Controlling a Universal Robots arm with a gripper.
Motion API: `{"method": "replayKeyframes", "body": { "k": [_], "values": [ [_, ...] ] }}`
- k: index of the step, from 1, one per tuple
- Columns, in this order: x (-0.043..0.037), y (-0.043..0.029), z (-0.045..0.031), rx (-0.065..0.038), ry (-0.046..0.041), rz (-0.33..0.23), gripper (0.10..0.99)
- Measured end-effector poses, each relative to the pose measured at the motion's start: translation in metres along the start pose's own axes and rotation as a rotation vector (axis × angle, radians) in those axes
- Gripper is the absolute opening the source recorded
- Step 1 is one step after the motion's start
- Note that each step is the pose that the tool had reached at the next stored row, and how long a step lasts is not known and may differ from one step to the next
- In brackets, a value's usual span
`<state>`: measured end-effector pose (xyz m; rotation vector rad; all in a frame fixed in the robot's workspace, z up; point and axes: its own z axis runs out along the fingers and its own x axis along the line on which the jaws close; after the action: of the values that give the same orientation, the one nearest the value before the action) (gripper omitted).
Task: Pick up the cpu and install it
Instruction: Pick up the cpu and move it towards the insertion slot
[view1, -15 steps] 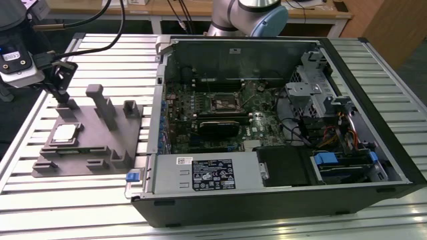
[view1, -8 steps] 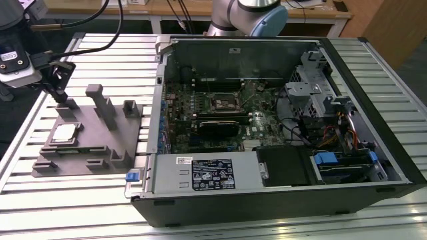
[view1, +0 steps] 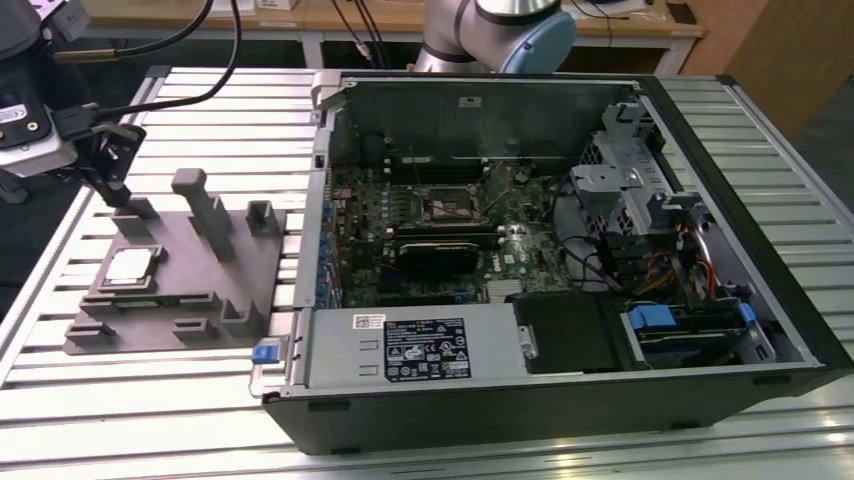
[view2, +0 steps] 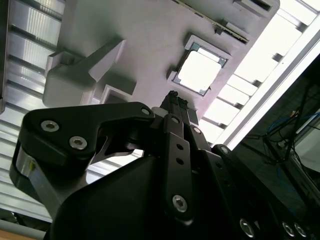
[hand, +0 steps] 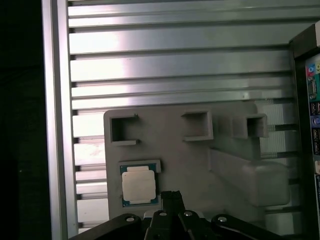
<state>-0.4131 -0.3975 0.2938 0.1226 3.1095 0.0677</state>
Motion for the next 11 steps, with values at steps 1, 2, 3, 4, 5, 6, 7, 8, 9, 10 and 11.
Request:
{"method": "replayKeyframes", "body": {
  "k": [1,2,3,4,5,6,7,8,9,10,11],
  "values": [
    [0.0005,-0.0002,0.0,0.0,0.0,0.0,0.106],
    [0.001,-0.0005,0.0001,0.0,-0.0001,0.0,0.106],
    [0.0015,-0.0007,0.0001,0.0,0.0,0.0,0.106],
    [0.002,-0.0009,0.0002,0.0,0.0,0.0,0.106],
    [0.0024,-0.0012,0.0003,0.0,0.0,0.0,0.106],
    [0.0028,-0.0014,0.0004,0.0,-0.0001,0.0,0.106],
    [0.0032,-0.0016,0.0006,0.0,-0.0001,0.0,0.106],
    [0.0037,-0.0019,0.0006,0.0,0.0,0.0,0.106],
    [0.0042,-0.0022,0.0008,0.0,0.0,0.0,0.106],
    [0.0046,-0.0024,0.0009,0.0,0.0,0.0,0.106],
    [0.005,-0.0027,0.0013,0.0,-0.0001,0.0,0.106]
  ]
}}
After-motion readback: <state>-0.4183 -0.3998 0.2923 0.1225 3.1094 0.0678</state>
